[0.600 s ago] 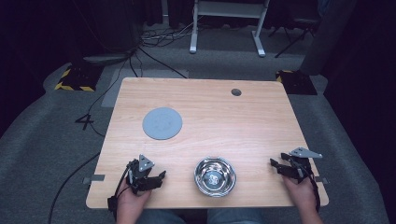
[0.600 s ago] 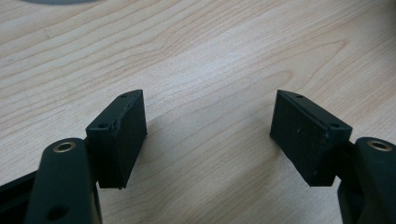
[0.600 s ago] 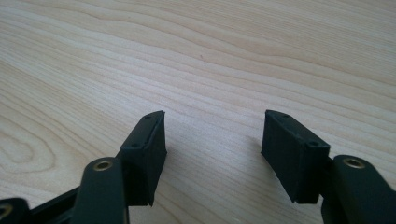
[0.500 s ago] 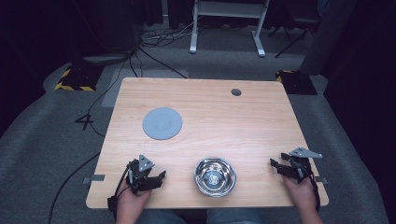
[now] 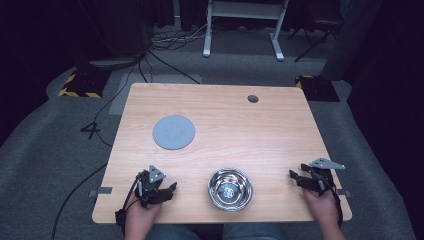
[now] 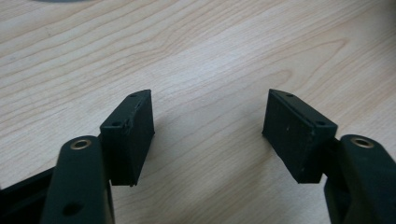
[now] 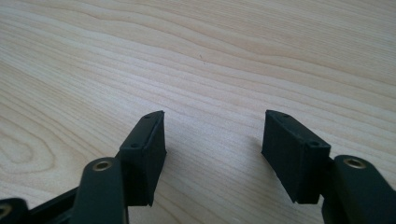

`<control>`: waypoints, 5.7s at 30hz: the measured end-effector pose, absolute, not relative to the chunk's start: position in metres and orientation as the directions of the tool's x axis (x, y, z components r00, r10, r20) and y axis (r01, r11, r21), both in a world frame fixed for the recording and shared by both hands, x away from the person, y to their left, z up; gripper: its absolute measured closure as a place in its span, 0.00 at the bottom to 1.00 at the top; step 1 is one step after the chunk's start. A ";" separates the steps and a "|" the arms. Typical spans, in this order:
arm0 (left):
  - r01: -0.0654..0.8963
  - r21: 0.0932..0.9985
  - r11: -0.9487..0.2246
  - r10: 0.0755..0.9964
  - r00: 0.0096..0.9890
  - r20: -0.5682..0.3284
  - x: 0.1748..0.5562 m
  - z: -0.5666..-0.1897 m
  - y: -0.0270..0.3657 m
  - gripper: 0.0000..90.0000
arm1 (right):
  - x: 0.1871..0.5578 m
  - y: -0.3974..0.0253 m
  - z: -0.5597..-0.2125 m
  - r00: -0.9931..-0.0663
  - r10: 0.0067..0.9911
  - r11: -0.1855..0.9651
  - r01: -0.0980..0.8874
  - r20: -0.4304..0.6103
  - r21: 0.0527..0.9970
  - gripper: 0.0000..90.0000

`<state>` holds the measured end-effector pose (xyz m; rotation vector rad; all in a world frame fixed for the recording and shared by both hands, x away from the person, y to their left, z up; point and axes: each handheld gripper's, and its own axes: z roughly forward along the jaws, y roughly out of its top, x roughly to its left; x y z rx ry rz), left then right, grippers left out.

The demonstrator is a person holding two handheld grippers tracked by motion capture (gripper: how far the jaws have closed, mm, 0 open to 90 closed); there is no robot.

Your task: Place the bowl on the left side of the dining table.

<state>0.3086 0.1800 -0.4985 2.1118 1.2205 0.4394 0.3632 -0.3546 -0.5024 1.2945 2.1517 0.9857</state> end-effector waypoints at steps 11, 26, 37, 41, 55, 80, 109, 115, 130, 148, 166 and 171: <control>0.628 0.694 -0.352 0.859 0.512 -0.027 0.304 -0.471 0.172 0.41 | 0.364 -0.354 -0.502 -0.454 0.891 0.299 0.577 -0.006 0.760 0.42; 0.592 0.717 -0.368 0.827 0.561 -0.038 0.307 -0.449 0.153 0.43 | 0.364 -0.354 -0.503 -0.444 0.896 0.295 0.581 -0.009 0.758 0.41; 0.573 0.701 -0.425 0.782 0.622 -0.034 0.315 -0.433 0.123 0.43 | 0.364 -0.354 -0.503 -0.445 0.896 0.295 0.581 -0.008 0.758 0.41; 0.565 0.698 -0.440 0.768 0.640 -0.034 0.318 -0.432 0.112 0.43 | 0.364 -0.354 -0.503 -0.444 0.896 0.295 0.581 -0.008 0.758 0.41; 0.555 0.687 -0.469 0.710 0.699 -0.080 0.332 -0.435 0.084 0.43 | 0.364 -0.354 -0.503 -0.444 0.896 0.295 0.581 -0.008 0.759 0.41; 0.602 0.610 -0.515 0.676 0.723 -0.142 0.364 -0.463 0.048 0.47 | 0.364 -0.354 -0.503 -0.445 0.895 0.297 0.580 -0.010 0.758 0.41; 0.643 0.566 -0.516 0.598 0.743 -0.299 0.369 -0.471 0.045 0.94 | 0.364 -0.354 -0.503 -0.445 0.896 0.297 0.580 -0.010 0.758 0.41; 0.621 0.585 -0.522 0.613 0.750 -0.249 0.363 -0.464 0.045 0.96 | 0.364 -0.354 -0.503 -0.445 0.896 0.296 0.581 -0.009 0.759 0.41; 0.628 0.621 -0.469 0.675 0.708 -0.206 0.362 -0.441 0.071 0.96 | 0.364 -0.353 -0.502 -0.428 0.904 0.290 0.585 -0.015 0.757 0.41; 0.605 0.670 -0.430 0.726 0.673 -0.141 0.375 -0.399 0.104 0.95 | 0.364 -0.352 -0.502 -0.425 0.905 0.281 0.588 -0.006 0.759 0.41; 0.635 0.682 -0.364 0.767 0.619 -0.166 0.414 -0.385 0.133 0.95 | 0.364 -0.352 -0.503 -0.422 0.906 0.280 0.588 -0.007 0.759 0.41; 0.641 0.682 -0.352 0.775 0.608 -0.170 0.427 -0.384 0.140 0.95 | 0.364 -0.352 -0.503 -0.423 0.906 0.279 0.588 -0.007 0.759 0.41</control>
